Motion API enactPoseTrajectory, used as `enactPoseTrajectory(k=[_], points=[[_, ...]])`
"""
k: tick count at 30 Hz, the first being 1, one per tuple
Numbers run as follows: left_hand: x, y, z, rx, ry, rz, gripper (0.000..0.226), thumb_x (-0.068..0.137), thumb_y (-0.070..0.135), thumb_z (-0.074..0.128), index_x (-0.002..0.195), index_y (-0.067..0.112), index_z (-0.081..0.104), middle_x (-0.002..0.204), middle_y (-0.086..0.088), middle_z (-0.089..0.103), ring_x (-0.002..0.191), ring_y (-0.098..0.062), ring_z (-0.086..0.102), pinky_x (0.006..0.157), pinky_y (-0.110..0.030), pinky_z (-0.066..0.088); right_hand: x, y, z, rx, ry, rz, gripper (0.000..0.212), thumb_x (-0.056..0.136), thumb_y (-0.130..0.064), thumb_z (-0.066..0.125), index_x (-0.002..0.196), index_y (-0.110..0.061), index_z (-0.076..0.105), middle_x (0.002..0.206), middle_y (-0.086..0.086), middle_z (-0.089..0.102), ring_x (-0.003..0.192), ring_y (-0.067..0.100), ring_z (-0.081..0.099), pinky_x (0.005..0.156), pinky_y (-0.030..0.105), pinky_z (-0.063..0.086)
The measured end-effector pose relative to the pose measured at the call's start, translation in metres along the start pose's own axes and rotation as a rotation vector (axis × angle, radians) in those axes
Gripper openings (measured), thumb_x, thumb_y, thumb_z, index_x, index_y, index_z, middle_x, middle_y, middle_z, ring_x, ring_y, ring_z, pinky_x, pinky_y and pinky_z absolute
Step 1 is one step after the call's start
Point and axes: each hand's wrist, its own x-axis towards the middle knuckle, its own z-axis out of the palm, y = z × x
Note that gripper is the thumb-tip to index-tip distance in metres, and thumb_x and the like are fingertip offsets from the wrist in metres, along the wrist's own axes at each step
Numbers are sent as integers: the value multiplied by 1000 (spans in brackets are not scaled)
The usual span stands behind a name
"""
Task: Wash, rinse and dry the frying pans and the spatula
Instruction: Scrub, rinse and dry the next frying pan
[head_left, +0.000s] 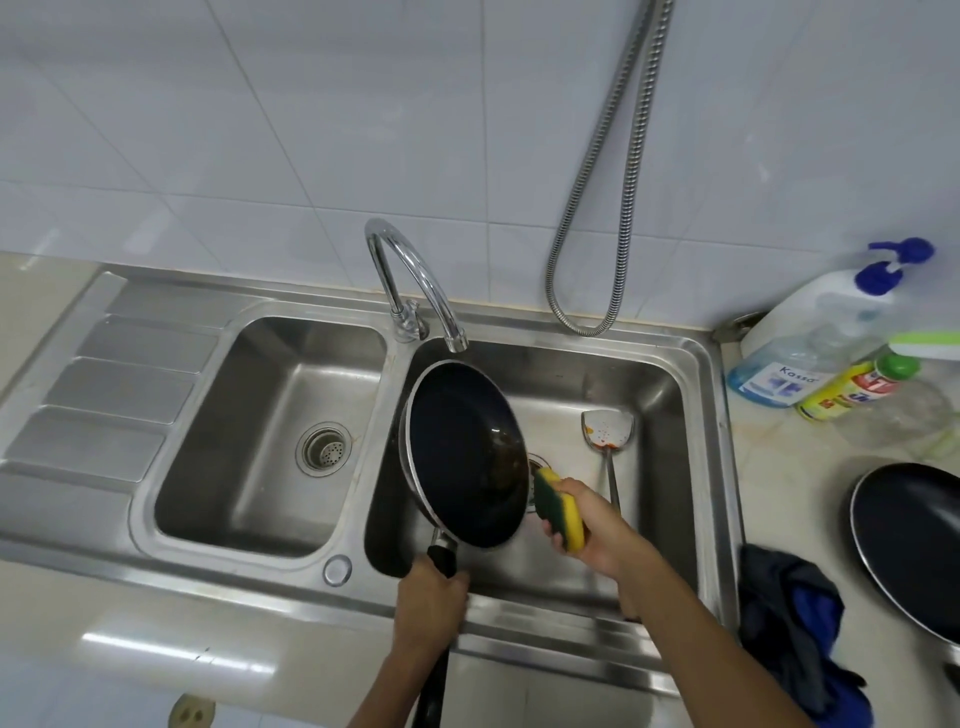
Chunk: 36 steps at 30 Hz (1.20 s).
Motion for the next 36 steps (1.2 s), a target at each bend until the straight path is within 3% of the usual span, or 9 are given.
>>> enactPoseTrajectory(k=[3,6,13,18,24,27,29,33,36], points=[[-4,-2,3,43,24,-2,30,91,22,64,111,3,53,107,-17,67,103,-37,64,79,-34,47,5,2,-1,-307,149,-115,30,96,-40,54,119,-22,57,88,11,60,71,24,58,51,27,43],[-6,-5,5,64,40,15,27,92,19,64,108,3,50,108,-20,67,101,-40,64,81,-39,51,6,5,-3,-488,182,-150,32,96,-49,44,120,-32,56,89,2,56,75,22,56,52,25,45],[-10,-8,6,81,73,69,22,93,15,62,103,7,43,101,-19,65,97,-41,65,78,-41,51,10,26,0,-1332,412,-442,30,102,-37,32,107,-20,56,107,10,68,90,29,62,71,36,43],[-13,-7,1,56,67,95,22,94,17,63,102,7,45,93,-11,61,84,-32,60,72,-37,48,9,31,10,-1481,547,-622,44,104,-42,29,101,-15,63,93,7,73,83,26,69,69,35,50],[-12,-7,-2,6,39,76,25,95,29,65,105,9,54,96,-8,66,84,-23,63,70,-30,46,12,19,24,-1468,547,-639,57,108,-39,22,92,-11,70,88,10,72,72,26,58,66,31,38],[-7,-14,-3,-51,12,47,26,88,37,66,93,11,60,84,-7,72,77,-25,68,72,-38,57,14,18,24,-1391,571,-625,62,108,-40,21,92,-9,72,89,11,73,79,29,65,67,31,39],[-4,-17,-3,-93,-13,41,27,84,37,67,84,10,64,68,-5,71,62,-24,68,63,-38,59,16,18,23,-1286,568,-600,61,108,-43,21,97,-11,72,93,10,73,85,29,67,69,31,41],[-11,-9,-5,-202,-77,48,21,88,13,67,70,4,61,46,-2,55,35,-13,47,40,-24,41,12,7,15,-763,372,-442,50,104,-55,29,110,-20,64,104,6,67,91,26,61,83,40,49],[-13,-7,-3,-252,-103,60,22,86,10,70,68,4,60,46,-4,52,38,-15,45,39,-24,38,-8,-8,-6,-359,248,-334,34,100,-56,48,109,-24,59,99,11,64,79,26,62,63,38,53]])
